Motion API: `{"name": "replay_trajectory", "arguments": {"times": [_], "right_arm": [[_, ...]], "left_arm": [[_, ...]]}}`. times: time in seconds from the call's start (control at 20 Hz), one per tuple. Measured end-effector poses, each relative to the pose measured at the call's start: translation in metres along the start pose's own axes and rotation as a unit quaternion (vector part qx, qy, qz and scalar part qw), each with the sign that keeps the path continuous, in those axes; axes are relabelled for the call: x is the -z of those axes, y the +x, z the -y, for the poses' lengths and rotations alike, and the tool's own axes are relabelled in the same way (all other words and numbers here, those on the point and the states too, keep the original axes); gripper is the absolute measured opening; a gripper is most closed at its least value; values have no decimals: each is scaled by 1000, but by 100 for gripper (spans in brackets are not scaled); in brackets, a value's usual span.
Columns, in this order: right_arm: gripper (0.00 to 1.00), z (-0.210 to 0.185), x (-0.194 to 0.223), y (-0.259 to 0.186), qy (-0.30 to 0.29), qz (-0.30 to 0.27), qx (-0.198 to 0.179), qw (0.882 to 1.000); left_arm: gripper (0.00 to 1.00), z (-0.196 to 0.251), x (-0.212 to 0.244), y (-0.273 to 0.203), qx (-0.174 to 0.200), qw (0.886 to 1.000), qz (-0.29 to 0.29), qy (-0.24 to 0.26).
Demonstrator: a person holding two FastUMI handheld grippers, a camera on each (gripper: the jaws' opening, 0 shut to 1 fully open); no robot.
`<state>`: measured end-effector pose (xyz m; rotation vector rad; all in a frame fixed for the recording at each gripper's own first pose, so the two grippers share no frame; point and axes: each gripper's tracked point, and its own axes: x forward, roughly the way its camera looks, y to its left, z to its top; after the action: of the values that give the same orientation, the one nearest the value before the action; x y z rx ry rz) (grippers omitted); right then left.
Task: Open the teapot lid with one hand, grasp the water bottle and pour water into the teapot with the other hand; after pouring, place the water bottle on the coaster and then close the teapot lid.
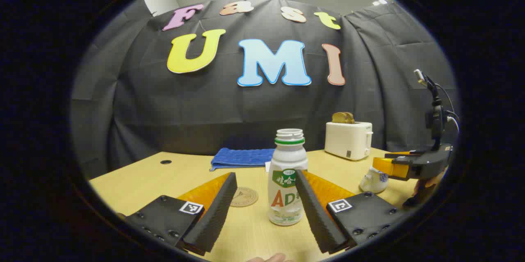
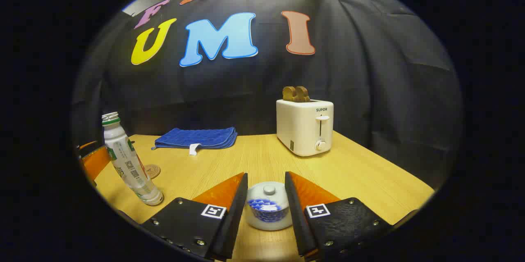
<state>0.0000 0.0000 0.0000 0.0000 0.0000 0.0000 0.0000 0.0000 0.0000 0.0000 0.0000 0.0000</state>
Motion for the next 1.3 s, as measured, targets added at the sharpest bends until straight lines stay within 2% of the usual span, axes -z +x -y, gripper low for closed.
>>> {"name": "replay_trajectory", "arguments": {"times": [0.05,0.1,0.25,0.3,0.35,0.4,0.65,1.2,1.25,1.3], "right_arm": [[52,4,-6,-2,1,11,2,1000],[42,3,-2,5,-1,4,5,1000],[42,3,-2,2,-26,2,12,1000],[42,3,-3,5,-33,3,14,999],[24,5,-3,-7,-30,4,18,999],[7,4,-3,1,-38,5,18,999],[7,0,-5,3,-55,16,4,998],[7,0,-25,-10,-52,45,-4,998],[7,-1,-27,-13,-47,49,-8,998],[7,-2,-31,-16,-42,54,-12,998]], "left_arm": [[100,-1,-1,1,3,1000,1,-4],[100,-2,-1,3,5,1000,1,-6],[100,0,7,7,11,1000,-8,-7],[95,2,11,9,14,1000,-14,-8],[100,3,16,10,17,1000,-20,-10],[100,3,18,10,17,999,-24,-13],[100,6,20,0,23,999,-24,-34],[100,21,22,6,32,999,-25,-22],[95,19,23,9,25,999,-24,-18],[100,18,23,13,23,999,-25,-15]]}}
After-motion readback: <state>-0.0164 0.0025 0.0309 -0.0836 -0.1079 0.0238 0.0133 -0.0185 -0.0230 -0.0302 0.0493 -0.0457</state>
